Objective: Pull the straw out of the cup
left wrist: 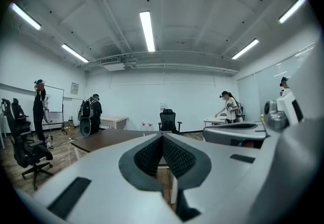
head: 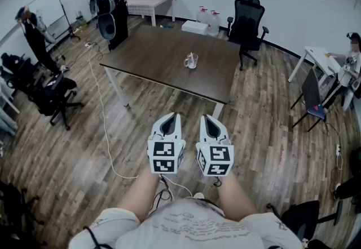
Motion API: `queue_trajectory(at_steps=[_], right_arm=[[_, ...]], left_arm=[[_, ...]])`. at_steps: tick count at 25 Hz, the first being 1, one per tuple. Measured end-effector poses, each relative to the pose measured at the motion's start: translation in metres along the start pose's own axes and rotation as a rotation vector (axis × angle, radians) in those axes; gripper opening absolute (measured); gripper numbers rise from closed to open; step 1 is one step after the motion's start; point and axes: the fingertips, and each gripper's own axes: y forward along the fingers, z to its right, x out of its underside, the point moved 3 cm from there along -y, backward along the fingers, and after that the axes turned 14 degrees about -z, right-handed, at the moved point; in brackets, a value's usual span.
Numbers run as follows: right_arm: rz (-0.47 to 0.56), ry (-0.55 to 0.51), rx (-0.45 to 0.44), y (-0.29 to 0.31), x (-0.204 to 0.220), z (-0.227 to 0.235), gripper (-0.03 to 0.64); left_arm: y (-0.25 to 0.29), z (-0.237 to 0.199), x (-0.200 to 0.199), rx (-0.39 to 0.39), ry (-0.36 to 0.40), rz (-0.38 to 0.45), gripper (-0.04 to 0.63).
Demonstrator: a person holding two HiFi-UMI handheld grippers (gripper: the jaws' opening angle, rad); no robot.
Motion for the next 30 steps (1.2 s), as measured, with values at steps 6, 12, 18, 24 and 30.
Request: queue_trajectory(at_steps=[6, 12, 18, 24, 30], right_arm=[[0.004, 0.013, -0.011, 0.007, -0.005, 0.028, 0.014], [0.010, 0.040, -0.032, 0.017, -0.004, 0.056, 0.014], [0.011, 0.052, -0.040, 0.019, -0.005, 0.093, 0.015], [0.008, 0.026, -0.059, 0.024, 0.001, 0.124, 0.015], [-0.005, 0.038, -0.073, 0.032, 0.007, 0.145, 0.015]], left_arm=[[0.023, 0.018, -0.015, -0.001, 0.008, 0.004, 0.003], [0.048, 0.039, -0.018, -0.005, 0.015, -0.006, 0.003], [0.069, 0.062, -0.024, -0.029, 0.007, -0.016, 0.003], [0.090, 0.087, -0.024, -0.057, 0.003, -0.031, 0.003], [0.105, 0.101, -0.024, -0.072, 0.002, -0.038, 0.003]])
